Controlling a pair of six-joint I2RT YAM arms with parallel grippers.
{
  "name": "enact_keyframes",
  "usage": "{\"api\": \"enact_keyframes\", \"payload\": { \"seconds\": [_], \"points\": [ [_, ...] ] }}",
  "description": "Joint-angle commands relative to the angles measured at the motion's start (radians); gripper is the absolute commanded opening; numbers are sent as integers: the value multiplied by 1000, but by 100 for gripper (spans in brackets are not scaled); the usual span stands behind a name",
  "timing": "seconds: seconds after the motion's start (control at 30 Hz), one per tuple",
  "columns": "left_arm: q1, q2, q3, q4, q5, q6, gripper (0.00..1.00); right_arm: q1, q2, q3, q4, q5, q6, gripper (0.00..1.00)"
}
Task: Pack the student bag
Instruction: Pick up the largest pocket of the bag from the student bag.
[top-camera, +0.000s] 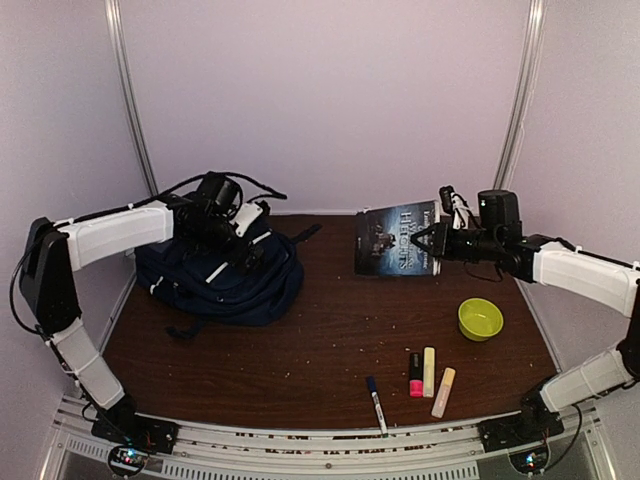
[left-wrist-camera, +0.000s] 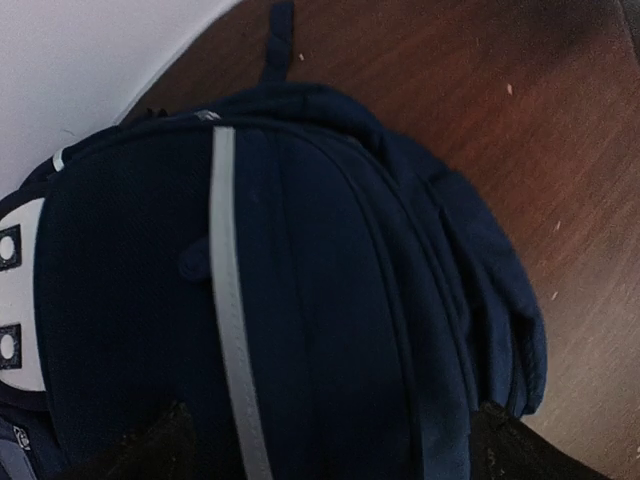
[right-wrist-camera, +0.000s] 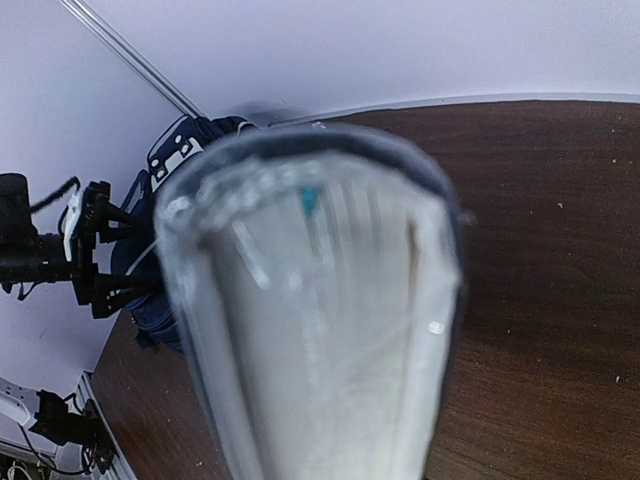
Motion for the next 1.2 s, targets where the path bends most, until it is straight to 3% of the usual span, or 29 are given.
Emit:
{"api": "enact_keyframes", "payload": {
  "seconds": [0.0,0.13,0.33,0.5,0.53,0.67,0.7,0.87,1.0,1.17],
  "points": [
    [-100,-10,-30,-53,-265,254,98,7,10,83,108,-11,-6,0],
    [-100,54,-14,-78,-426,265,98,7,31,92,115,-27,9,0],
    [-100,125,-7,-110,-466,268,98,7,38,96,114,-32,14,0],
    [-100,162,30,-130,-596,236,95,7,37,109,96,-34,11,0],
    [-100,156,38,-130,-597,231,86,7,37,112,90,-35,9,0],
    [-100,106,74,-120,-513,207,13,7,39,121,92,-33,15,0],
    [-99,88,77,-108,-501,201,0,7,40,125,94,-33,18,0],
    [-99,-2,67,-44,-489,179,0,9,43,126,90,-32,45,0],
    [-100,-157,29,71,-297,141,0,58,34,136,82,-16,64,0],
    [-99,-285,-17,239,-127,94,0,154,94,154,286,-110,243,0]
  ]
}}
